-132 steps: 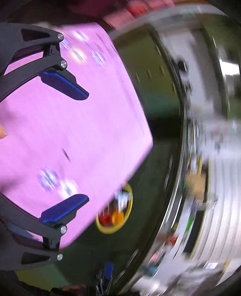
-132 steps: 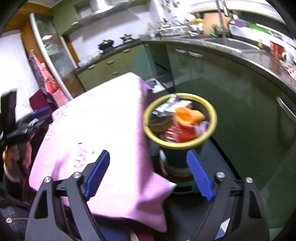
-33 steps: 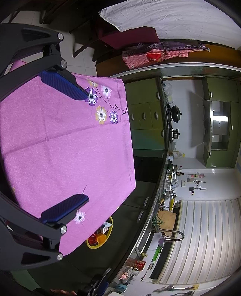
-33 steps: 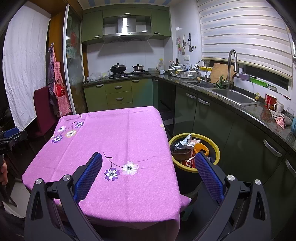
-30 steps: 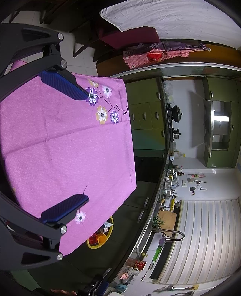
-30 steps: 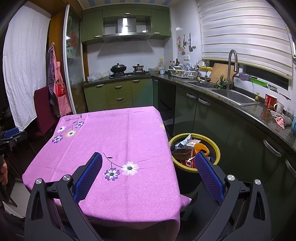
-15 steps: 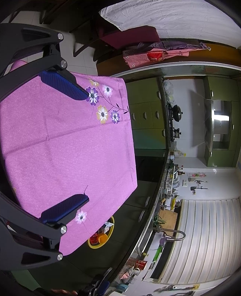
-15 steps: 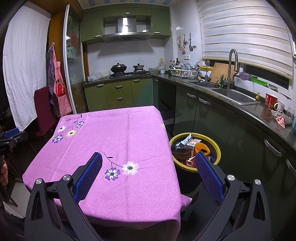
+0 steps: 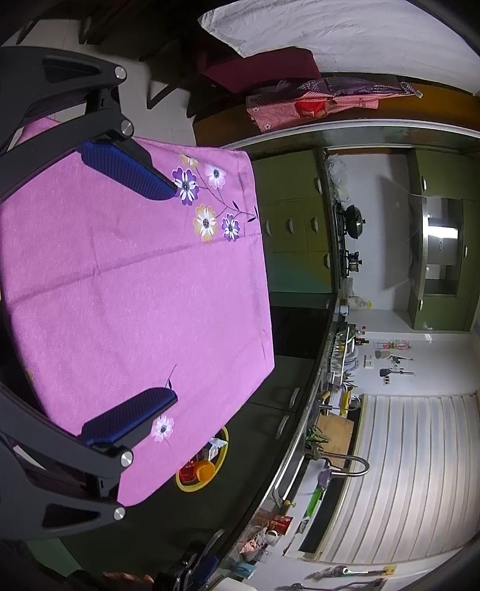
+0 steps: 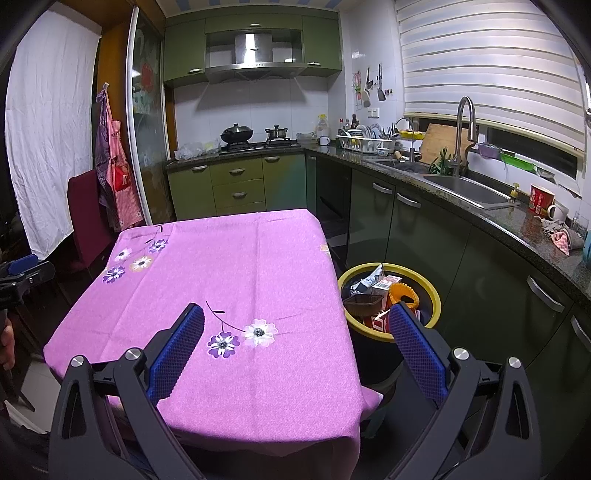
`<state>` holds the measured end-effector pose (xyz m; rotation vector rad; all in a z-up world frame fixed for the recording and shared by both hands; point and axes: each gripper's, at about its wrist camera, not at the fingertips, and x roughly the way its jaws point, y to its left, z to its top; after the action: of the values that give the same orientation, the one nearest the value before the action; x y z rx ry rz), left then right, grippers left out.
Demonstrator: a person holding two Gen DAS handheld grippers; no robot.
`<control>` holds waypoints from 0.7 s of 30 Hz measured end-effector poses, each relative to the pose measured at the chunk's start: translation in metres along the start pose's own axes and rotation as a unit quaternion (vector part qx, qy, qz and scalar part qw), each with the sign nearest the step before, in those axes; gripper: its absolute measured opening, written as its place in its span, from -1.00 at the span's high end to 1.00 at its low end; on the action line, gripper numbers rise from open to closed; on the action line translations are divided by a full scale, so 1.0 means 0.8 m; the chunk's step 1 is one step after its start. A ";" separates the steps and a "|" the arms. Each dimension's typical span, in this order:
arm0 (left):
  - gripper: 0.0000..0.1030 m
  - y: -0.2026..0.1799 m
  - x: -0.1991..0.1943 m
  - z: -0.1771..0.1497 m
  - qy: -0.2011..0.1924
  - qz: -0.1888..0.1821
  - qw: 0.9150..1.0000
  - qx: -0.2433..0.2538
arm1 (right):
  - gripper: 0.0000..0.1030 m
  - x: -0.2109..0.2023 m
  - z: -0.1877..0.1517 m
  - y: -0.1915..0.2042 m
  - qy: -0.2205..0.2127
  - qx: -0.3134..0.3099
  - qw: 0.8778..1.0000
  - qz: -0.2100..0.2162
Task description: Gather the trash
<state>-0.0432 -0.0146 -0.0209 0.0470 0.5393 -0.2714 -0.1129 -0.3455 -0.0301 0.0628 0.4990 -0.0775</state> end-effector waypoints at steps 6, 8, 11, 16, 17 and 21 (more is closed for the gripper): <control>-0.88 -0.002 0.001 0.004 0.003 0.006 1.000 0.004 | -0.91 0.002 -0.002 0.001 0.001 -0.001 1.000 0.001; -0.88 -0.003 0.003 0.004 0.006 0.009 1.000 0.004 | -0.91 0.002 -0.003 0.002 0.001 -0.001 1.000 0.000; -0.88 -0.004 0.005 0.003 0.006 0.015 1.000 0.009 | -0.91 0.002 -0.005 0.000 0.003 -0.001 1.000 0.001; -0.88 -0.002 0.002 0.002 -0.009 0.019 1.000 0.011 | -0.91 0.003 -0.006 -0.003 0.006 -0.002 1.000 0.002; -0.88 -0.002 0.001 0.002 -0.011 0.020 1.000 0.012 | -0.91 0.004 -0.007 -0.002 0.006 -0.001 1.000 0.002; -0.88 -0.005 0.001 0.003 -0.014 0.026 0.999 0.021 | -0.91 0.004 -0.007 -0.004 0.008 -0.002 1.000 0.003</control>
<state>-0.0421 -0.0186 -0.0192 0.0972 0.5042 -0.2331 -0.1133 -0.3482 -0.0369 0.0614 0.5155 -0.0711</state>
